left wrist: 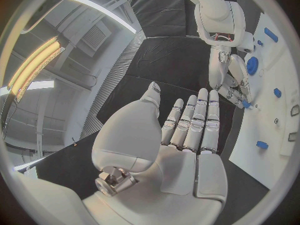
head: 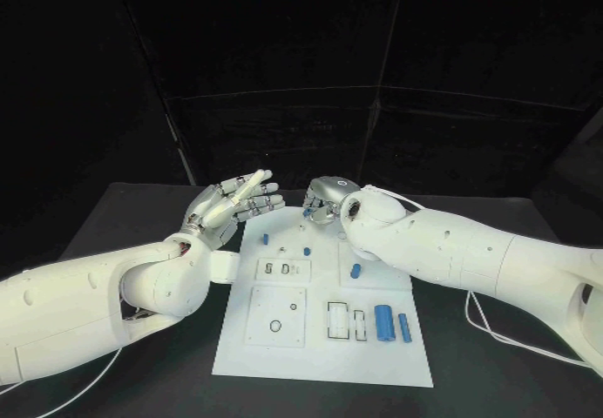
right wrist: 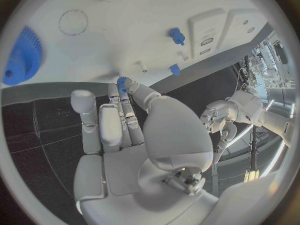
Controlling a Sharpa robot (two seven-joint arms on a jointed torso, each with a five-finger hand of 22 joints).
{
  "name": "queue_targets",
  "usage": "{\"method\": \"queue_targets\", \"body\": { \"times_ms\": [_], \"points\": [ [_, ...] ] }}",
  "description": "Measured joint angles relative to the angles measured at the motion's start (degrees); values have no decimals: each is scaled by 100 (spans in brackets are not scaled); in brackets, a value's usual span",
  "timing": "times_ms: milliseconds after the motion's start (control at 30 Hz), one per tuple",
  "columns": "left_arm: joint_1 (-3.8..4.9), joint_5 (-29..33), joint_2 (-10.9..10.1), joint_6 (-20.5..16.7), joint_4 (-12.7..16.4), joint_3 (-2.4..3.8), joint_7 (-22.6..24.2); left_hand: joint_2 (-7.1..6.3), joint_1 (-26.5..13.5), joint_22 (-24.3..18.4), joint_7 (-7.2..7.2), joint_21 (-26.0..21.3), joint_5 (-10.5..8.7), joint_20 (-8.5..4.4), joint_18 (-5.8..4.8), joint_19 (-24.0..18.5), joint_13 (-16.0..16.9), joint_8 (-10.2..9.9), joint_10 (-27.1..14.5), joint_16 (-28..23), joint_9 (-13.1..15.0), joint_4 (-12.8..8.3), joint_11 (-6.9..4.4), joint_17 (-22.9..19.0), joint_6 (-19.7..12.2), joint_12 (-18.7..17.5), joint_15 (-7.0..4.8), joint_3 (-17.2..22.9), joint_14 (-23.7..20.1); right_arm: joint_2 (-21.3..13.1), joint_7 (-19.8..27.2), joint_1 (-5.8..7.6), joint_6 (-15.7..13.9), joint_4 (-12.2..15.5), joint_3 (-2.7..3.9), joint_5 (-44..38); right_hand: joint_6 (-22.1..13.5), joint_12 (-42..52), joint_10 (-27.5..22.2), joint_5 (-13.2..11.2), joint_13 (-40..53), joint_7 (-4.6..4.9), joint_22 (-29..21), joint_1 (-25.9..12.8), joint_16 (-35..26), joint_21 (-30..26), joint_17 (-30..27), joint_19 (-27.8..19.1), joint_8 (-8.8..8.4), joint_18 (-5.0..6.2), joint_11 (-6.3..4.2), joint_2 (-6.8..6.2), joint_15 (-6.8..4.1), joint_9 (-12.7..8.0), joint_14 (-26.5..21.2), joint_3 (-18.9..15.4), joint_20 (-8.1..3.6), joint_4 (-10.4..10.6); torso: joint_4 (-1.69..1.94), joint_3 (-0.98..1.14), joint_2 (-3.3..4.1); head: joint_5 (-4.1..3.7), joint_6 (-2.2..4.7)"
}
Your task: Assemble the parts on the task board
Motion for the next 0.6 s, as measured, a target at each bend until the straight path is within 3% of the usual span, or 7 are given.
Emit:
{"method": "queue_targets", "body": {
  "times_ms": [367, 400, 433, 600],
  "points": [
    [3, 0, 7, -1, -7, 0, -7, 0, 0, 0, 0, 0, 0, 0, 0, 0, 0, 0, 0, 0, 0, 0, 0, 0, 0, 0, 0, 0, 0, 53, 20, -5, 66, -92, -2, 46, -301, -158, -485, -47, -49, 130, -575, 20, -282, -303, -536, -349, 1, 0, 162, -207, 129, -28, -52, -16, 109, 63, 5, -4, 3, -1, -23],
    [3, 0, 7, -1, -7, 0, -8, 0, 0, 0, 0, 0, 0, 0, 0, 0, 0, 0, 0, 0, 0, 0, 0, 0, 0, 0, 0, 0, 0, 57, 23, -5, 74, -95, -2, 48, -327, -158, -506, -47, -49, 148, -600, 20, -303, -312, -564, -369, 1, 11, 179, -207, 147, -29, -70, -30, 129, 77, 5, -4, 3, 0, -24],
    [3, 0, 7, -1, -8, 0, -8, 0, 0, 0, 0, 0, 0, 0, 0, 0, 0, 0, 0, 0, 1, 0, 0, 0, 0, 0, 0, 0, 0, 61, 26, -5, 80, -98, -2, 50, -388, -158, -588, -47, -49, 161, -659, 53, -335, -360, -632, -410, 1, 93, 179, -239, 160, -37, -84, -36, 143, 83, 7, -4, 4, 2, -25],
    [6, 0, 7, -1, -12, 0, -11, 0, 0, -9, 0, 0, 0, 0, 0, 0, 0, -28, 0, 0, 1, 0, 0, -6, 0, -23, 0, 0, 0, 62, 41, -5, 100, -106, -2, 57, -584, -157, -969, -68, -49, 208, -1031, 77, -594, -585, -1056, -634, 1, 92, 244, -309, 238, -39, -162, -177, 189, 139, 7, -4, 4, 9, -25]
  ]
}}
